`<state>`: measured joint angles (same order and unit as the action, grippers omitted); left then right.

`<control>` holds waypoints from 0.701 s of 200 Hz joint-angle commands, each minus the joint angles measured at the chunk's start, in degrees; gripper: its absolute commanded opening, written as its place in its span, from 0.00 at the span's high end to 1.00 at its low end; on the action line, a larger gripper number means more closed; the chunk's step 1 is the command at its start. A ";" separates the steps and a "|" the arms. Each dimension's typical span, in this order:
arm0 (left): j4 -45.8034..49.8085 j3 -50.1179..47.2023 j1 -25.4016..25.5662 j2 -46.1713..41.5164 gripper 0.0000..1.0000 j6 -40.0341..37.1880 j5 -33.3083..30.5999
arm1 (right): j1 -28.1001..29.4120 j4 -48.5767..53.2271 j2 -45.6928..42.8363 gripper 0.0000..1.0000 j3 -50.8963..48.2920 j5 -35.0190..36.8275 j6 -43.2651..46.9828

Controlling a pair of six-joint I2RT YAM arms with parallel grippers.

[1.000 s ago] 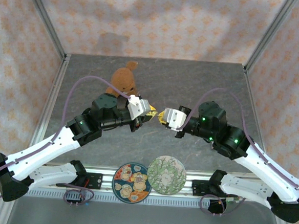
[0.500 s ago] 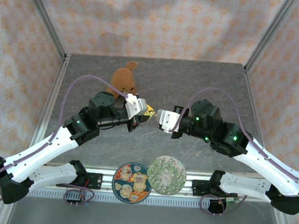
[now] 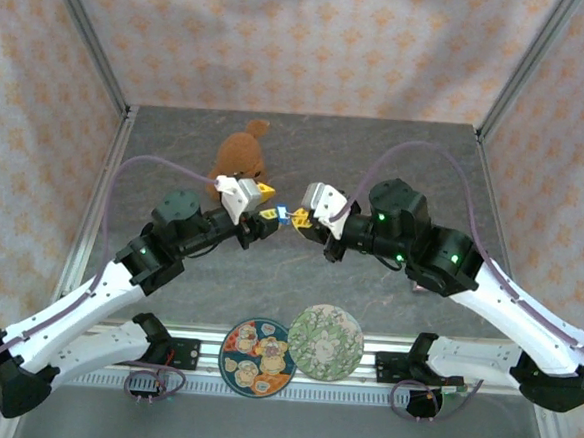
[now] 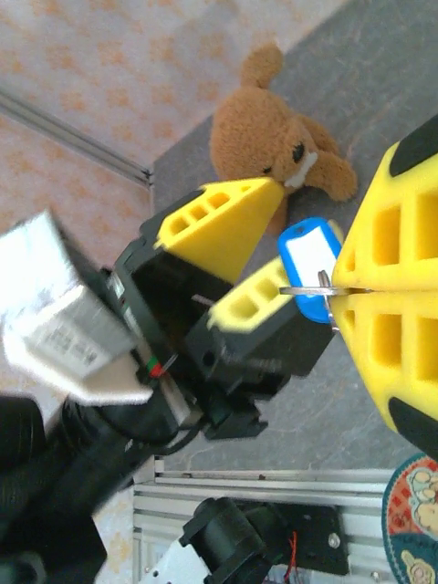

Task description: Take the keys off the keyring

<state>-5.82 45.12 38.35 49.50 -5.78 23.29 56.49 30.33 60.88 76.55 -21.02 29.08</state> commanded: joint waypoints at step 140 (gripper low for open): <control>-17.81 -11.29 0.15 -8.89 0.34 -4.55 -7.74 | -16.17 -22.72 9.55 1.00 -1.88 -26.77 -47.17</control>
<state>-18.92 34.72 38.35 39.62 -7.38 18.94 41.74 15.62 70.30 75.61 -42.44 -9.65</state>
